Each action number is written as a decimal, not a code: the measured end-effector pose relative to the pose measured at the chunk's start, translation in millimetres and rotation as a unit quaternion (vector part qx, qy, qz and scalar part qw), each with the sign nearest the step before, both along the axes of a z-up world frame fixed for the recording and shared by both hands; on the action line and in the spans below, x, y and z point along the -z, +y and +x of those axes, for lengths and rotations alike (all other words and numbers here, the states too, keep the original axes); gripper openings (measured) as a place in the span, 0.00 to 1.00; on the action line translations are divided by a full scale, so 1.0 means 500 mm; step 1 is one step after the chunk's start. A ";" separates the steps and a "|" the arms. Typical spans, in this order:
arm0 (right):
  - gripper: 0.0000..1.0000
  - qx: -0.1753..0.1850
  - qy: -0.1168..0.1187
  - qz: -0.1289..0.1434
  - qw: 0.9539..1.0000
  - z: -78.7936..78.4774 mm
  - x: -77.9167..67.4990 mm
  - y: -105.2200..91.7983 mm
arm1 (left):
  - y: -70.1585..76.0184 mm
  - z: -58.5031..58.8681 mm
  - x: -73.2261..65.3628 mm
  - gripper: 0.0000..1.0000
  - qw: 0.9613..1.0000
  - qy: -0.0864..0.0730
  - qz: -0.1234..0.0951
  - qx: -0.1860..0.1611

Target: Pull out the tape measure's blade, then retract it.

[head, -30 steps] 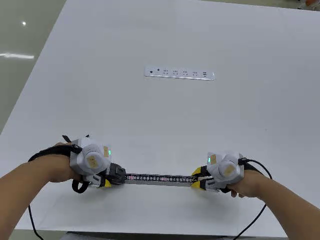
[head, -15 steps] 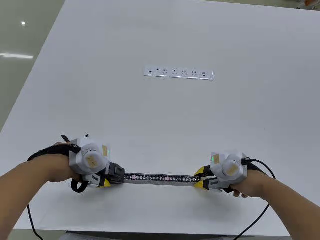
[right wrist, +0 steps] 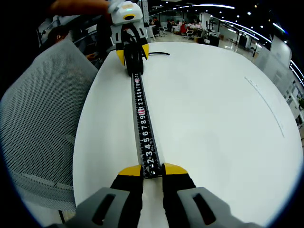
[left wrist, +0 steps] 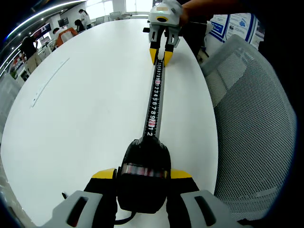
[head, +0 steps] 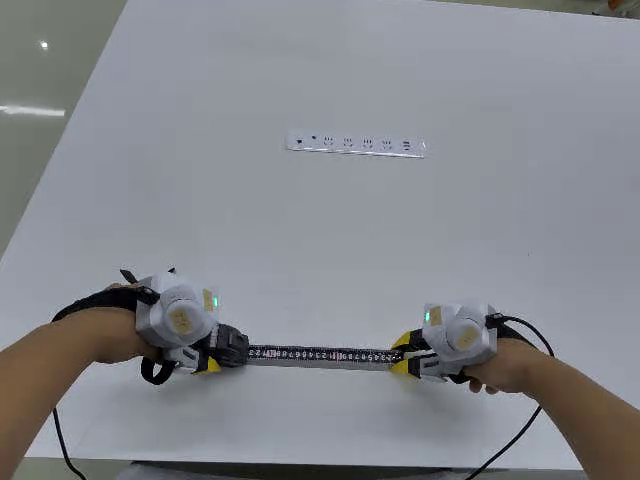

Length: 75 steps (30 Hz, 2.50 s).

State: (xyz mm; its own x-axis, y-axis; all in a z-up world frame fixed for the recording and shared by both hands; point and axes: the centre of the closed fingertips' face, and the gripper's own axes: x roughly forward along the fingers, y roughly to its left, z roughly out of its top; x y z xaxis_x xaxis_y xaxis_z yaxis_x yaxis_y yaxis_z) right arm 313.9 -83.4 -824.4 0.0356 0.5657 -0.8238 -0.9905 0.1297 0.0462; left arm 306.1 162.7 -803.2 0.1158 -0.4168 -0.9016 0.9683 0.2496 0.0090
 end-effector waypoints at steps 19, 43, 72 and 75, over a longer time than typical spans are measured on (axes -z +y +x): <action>0.15 0.000 0.006 -0.008 1.000 -0.003 -0.001 0.003 | -0.002 0.002 0.000 0.37 1.000 -0.003 -0.002 0.001; 0.18 0.041 -0.015 -0.013 0.999 0.005 0.002 0.004 | -0.003 0.014 -0.002 0.39 0.997 -0.020 -0.040 -0.062; 0.76 0.287 -0.079 0.119 0.947 -0.079 -0.111 -0.103 | 0.117 -0.048 -0.091 1.00 0.899 -0.105 -0.236 -0.354; 0.78 0.295 -0.082 0.115 0.945 -0.091 -0.116 -0.119 | 0.131 -0.059 -0.114 1.00 0.890 -0.119 -0.242 -0.368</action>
State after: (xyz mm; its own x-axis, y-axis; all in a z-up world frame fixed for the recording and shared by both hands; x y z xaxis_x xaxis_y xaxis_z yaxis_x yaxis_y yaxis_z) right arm 268.2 -143.1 -766.3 0.5172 0.5709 -0.6376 -0.7447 0.6673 -0.0065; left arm 276.5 228.2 -746.1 0.6816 -0.4825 -0.5501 0.5261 0.8457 -0.0897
